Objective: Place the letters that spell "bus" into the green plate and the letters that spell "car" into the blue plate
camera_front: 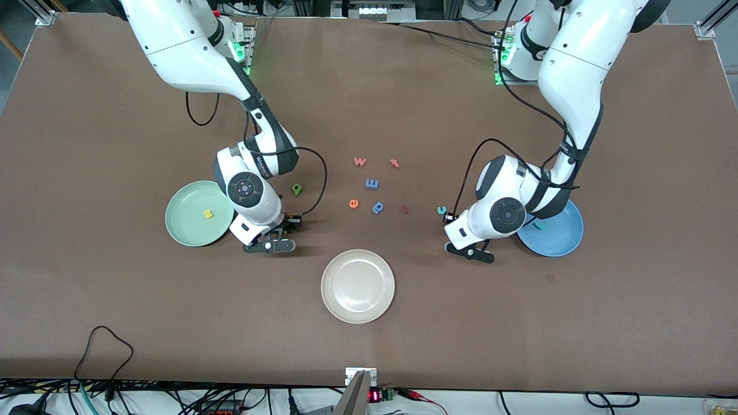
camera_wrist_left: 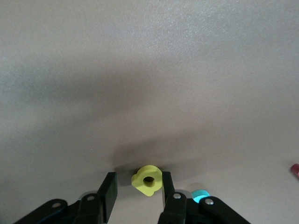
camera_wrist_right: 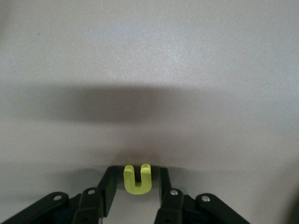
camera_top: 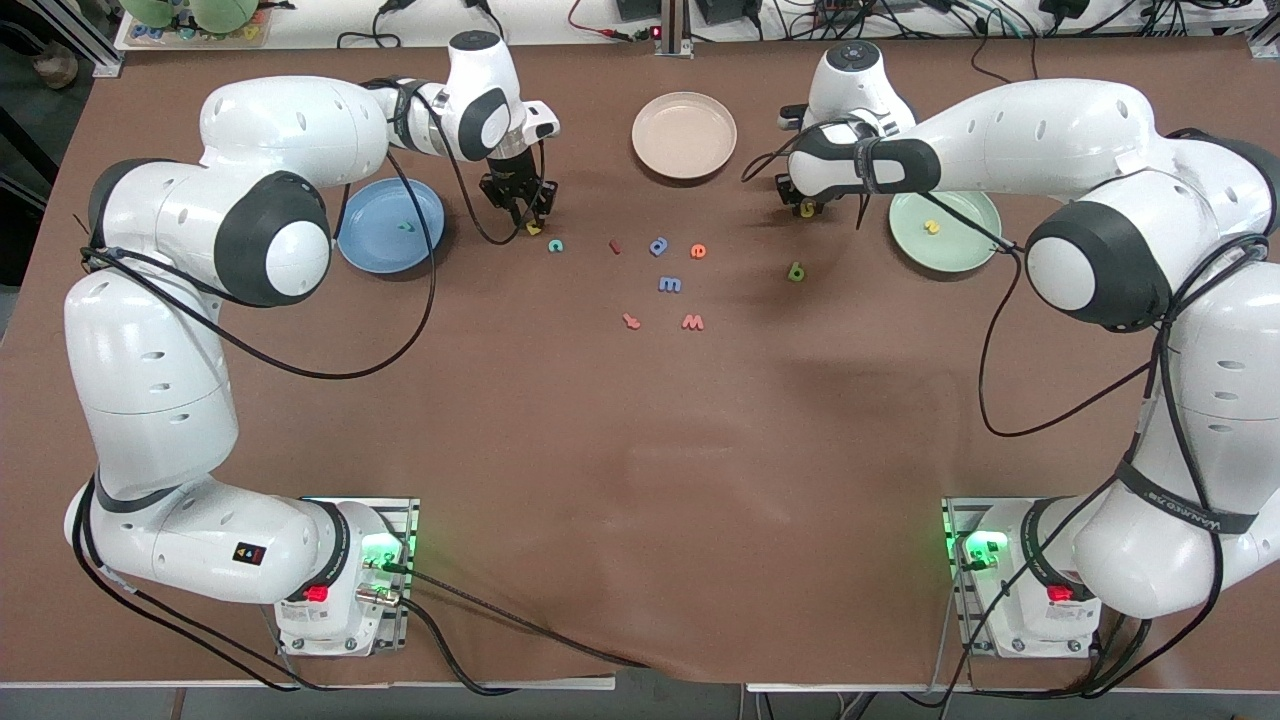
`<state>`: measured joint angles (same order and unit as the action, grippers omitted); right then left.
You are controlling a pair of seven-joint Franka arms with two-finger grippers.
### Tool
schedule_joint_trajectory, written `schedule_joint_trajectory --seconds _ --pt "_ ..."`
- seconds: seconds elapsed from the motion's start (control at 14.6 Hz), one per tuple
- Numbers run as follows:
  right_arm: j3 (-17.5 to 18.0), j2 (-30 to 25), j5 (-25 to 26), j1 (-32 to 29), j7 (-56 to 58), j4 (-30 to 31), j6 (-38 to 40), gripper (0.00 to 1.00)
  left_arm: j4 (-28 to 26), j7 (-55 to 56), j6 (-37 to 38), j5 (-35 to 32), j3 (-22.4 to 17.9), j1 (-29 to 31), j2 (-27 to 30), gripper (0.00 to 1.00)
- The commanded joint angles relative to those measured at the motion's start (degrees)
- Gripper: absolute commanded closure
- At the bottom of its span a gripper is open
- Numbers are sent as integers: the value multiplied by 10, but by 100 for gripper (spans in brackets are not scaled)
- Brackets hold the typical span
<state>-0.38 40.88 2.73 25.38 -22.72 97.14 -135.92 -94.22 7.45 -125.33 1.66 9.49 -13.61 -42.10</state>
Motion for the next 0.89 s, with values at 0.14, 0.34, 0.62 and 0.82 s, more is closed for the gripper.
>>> schedule_joint_trajectory --seconds 0.14,0.34,0.62,0.82 --pt "3 7 3 -2 -3 -10 4 77 -6 13 -11 -12 -1 -3 -3 54" --pt "3 5 0 -3 3 -11 4 97 -6 13 -19 -12 -2 -3 -9 54" --pt "2 -21 2 -19 4 -4 23 100 -6 13 -19 -12 -1 -3 -11 62" --pt "-10 -76 5 -48 23 14 145 100 -13 12 -19 -13 -1 -6 -11 71"
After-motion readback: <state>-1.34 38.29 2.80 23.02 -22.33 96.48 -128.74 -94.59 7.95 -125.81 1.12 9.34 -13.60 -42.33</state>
